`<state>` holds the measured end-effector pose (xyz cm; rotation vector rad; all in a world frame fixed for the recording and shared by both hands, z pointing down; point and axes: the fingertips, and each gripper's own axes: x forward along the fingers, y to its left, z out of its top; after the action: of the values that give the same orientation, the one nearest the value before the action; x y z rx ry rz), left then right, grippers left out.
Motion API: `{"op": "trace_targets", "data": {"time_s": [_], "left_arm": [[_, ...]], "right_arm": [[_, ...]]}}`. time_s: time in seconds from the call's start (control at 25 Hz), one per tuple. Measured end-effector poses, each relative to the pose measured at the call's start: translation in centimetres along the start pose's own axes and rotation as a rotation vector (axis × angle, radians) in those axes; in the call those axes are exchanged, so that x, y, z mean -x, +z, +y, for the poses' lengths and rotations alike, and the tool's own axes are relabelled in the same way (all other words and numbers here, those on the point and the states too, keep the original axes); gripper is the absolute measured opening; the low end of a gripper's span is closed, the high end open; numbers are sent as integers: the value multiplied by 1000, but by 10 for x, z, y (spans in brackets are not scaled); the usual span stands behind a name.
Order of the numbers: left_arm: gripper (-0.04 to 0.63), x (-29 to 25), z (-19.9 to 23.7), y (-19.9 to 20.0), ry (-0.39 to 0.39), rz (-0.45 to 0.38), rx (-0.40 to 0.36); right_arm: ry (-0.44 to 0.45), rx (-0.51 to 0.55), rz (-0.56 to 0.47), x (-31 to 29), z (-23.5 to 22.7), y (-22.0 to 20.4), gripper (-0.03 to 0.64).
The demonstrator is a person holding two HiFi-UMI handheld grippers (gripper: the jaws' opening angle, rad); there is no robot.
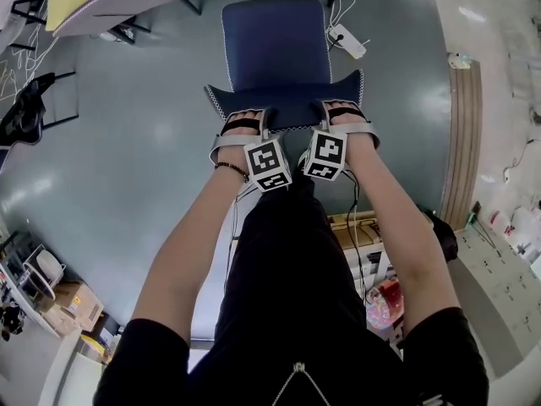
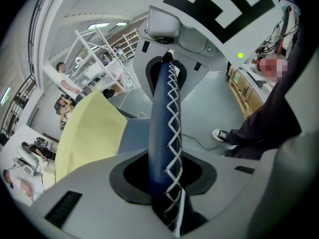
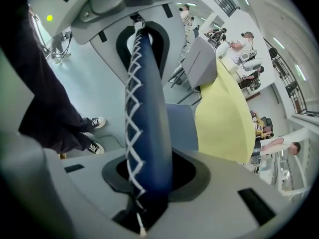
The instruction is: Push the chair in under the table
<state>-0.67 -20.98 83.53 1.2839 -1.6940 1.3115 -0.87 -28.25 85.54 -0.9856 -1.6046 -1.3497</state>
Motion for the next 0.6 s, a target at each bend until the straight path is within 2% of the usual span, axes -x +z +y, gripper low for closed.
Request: {"op": "trace_targets", "data": {"time_s": [0.24, 0.6], "left_arm": [[115, -4, 6, 2, 11, 0, -7], [115, -26, 63, 1, 21, 6, 3]], "right_arm": [[-5, -12, -4, -4, -6, -2, 124], [3, -10, -4, -28, -64, -1, 124]]}}
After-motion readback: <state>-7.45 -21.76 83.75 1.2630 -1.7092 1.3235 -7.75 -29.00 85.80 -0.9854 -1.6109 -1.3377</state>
